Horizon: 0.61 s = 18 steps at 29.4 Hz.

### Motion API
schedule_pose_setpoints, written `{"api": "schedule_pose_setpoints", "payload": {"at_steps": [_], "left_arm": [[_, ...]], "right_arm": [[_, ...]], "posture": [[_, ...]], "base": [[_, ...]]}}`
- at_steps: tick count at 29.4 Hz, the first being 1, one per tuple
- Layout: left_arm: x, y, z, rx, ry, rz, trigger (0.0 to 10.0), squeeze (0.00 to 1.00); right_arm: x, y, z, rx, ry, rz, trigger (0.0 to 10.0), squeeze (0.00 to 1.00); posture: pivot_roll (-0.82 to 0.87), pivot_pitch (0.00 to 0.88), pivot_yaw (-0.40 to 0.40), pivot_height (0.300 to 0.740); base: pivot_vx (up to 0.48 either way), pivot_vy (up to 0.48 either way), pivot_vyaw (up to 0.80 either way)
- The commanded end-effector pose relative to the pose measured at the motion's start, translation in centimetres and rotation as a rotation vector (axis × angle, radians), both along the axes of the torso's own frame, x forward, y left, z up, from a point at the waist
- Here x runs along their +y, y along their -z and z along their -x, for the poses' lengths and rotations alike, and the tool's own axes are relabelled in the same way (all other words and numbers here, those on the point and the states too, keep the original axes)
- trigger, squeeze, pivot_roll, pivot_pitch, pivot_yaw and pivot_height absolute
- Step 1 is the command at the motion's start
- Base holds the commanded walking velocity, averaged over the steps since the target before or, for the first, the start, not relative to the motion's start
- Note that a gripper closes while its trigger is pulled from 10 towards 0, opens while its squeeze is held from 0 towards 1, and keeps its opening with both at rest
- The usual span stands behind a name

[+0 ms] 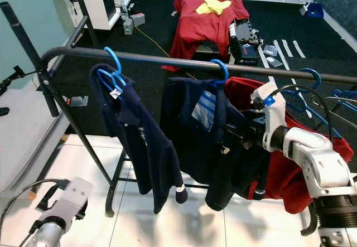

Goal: Hang hanger

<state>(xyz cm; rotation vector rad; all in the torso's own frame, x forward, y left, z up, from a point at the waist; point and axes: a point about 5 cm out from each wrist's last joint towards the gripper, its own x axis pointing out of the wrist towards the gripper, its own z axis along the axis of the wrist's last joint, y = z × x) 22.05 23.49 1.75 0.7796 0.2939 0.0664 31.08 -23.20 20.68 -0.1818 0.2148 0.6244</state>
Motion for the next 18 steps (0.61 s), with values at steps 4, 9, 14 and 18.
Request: {"api": "schedule_pose_setpoints", "payload": {"at_steps": [4, 9, 14, 18], "left_arm": [[0.1, 1.5, 1.2, 0.021, -0.018, 0.072, 10.0, 0.00], [-0.4, 0.5, 1.1, 0.018, 0.017, -0.027, 10.0, 0.00], [-0.3, 0.7, 0.9, 0.024, 0.012, -0.038, 10.0, 0.00], [-0.3, 0.7, 0.7, 0.017, 0.012, -0.045, 10.0, 0.00]], "right_arm": [[0.4, -0.2, 0.0, -0.002, -0.012, -0.008, 10.0, 0.00], [0.4, -0.3, -0.2, -0.009, -0.010, -0.009, 10.0, 0.00], [0.6, -0.4, -0.3, -0.016, -0.011, -0.014, 10.0, 0.00], [0.8, -0.3, -0.3, -0.017, -0.011, -0.019, 10.0, 0.00]], "posture": [[-0.04, 0.128, -0.050, 0.740], [-0.03, 0.127, -0.049, 0.740], [-0.02, 0.125, -0.046, 0.740], [-0.02, 0.127, -0.043, 0.740]], "base": [[0.000, 0.000, 0.00], [0.000, 0.000, 0.00], [0.000, 0.000, 0.00], [0.000, 0.000, 0.00]]}}
